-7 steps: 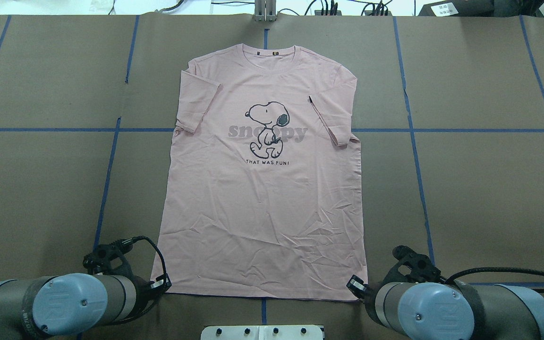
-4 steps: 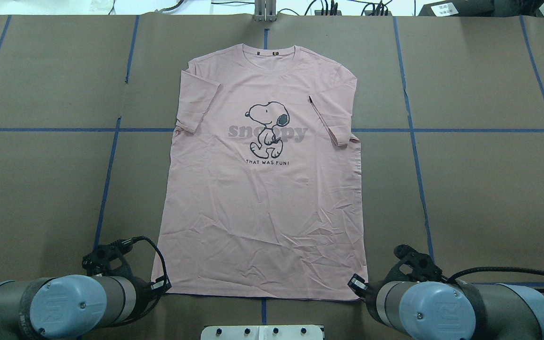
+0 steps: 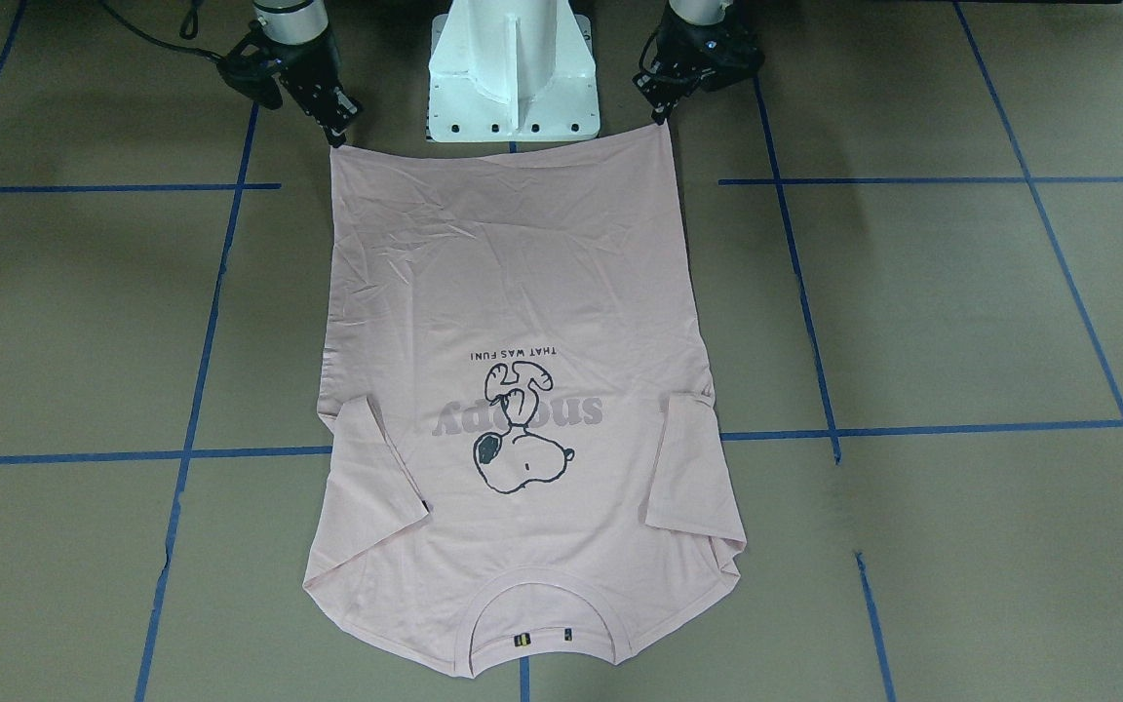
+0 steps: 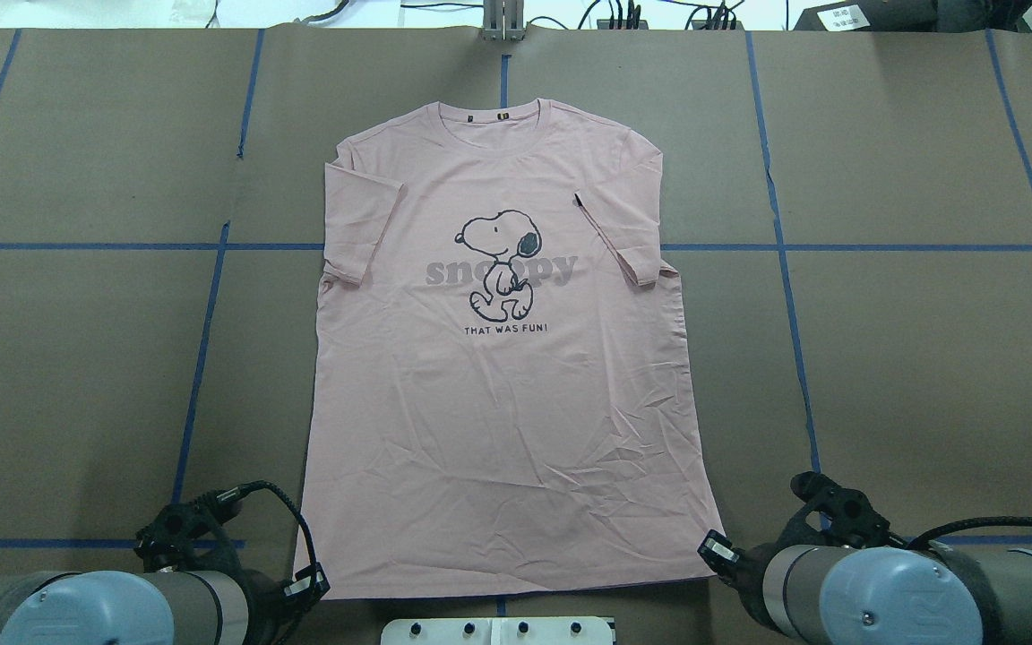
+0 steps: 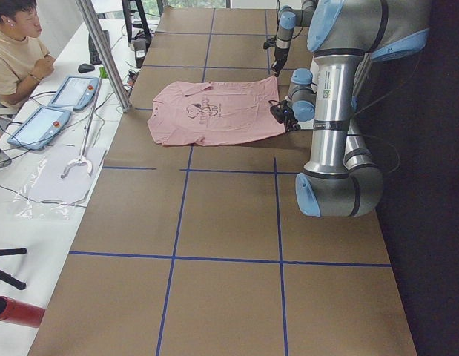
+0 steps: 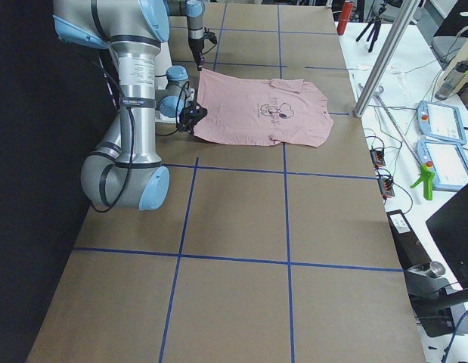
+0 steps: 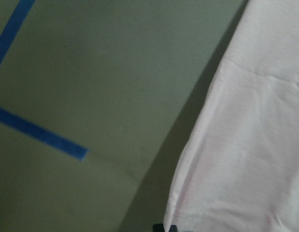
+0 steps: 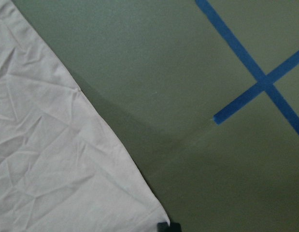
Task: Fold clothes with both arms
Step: 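Lift the hem with both grippers and fold it toward the collar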
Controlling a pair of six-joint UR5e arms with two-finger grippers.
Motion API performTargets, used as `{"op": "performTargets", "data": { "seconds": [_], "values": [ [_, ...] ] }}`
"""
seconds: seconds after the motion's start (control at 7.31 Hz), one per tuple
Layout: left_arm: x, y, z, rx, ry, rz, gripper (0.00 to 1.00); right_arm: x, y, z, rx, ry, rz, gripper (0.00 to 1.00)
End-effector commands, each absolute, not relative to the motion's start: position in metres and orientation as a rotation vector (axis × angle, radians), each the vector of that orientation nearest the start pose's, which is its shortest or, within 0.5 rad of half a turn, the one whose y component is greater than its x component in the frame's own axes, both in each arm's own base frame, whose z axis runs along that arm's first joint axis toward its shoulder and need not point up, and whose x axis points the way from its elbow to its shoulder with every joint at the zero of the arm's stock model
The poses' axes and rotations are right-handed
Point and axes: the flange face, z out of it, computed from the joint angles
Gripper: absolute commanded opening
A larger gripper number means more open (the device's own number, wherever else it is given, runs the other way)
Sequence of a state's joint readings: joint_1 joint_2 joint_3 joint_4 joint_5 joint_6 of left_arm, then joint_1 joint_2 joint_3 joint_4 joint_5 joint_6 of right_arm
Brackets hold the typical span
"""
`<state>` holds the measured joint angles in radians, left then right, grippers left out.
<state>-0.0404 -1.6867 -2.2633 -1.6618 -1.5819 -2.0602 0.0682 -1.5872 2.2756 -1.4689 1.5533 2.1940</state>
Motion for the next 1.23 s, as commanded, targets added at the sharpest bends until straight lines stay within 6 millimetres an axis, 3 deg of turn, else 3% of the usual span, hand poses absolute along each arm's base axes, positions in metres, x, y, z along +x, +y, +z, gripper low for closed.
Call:
{"op": "performTargets", "data": {
  "seconds": [0.0, 0.14, 0.27, 0.41, 0.55, 0.82, 0.96, 1.09],
  "values": [
    [0.456, -0.163, 0.269, -0.171, 0.879, -0.46, 0.0, -0.403, -0.197, 0.329, -0.163, -0.813, 0.721, 0.0],
    [0.443, -0.222, 0.23, -0.088, 0.968, -0.492, 0.0, -0.409, -0.229, 0.318, -0.106, -0.849, 0.708, 0.0],
    [0.456, -0.274, 0.223, -0.024, 0.965, -0.497, 0.0, -0.431, -0.278, 0.303, -0.023, -0.875, 0.68, 0.0],
    [0.462, -0.328, 0.234, 0.073, 0.928, -0.473, 0.0, -0.452, -0.335, 0.302, 0.05, -0.853, 0.68, 0.0],
    [0.463, -0.381, 0.26, 0.151, 0.902, -0.471, 0.0, -0.467, -0.386, 0.301, 0.116, -0.821, 0.653, 0.0],
    [0.486, -0.472, 0.329, 0.259, 0.972, -0.507, 0.0, -0.476, -0.488, 0.299, 0.174, -0.751, 0.692, 0.0],
    [0.483, -0.523, 0.333, 0.301, 0.957, -0.569, 0.0, -0.465, -0.531, 0.294, 0.175, -0.735, 0.717, 0.0],
    [0.464, -0.547, 0.324, 0.347, 0.957, -0.615, 0.0, -0.46, -0.567, 0.295, 0.168, -0.707, 0.723, 0.0]
  ]
}}
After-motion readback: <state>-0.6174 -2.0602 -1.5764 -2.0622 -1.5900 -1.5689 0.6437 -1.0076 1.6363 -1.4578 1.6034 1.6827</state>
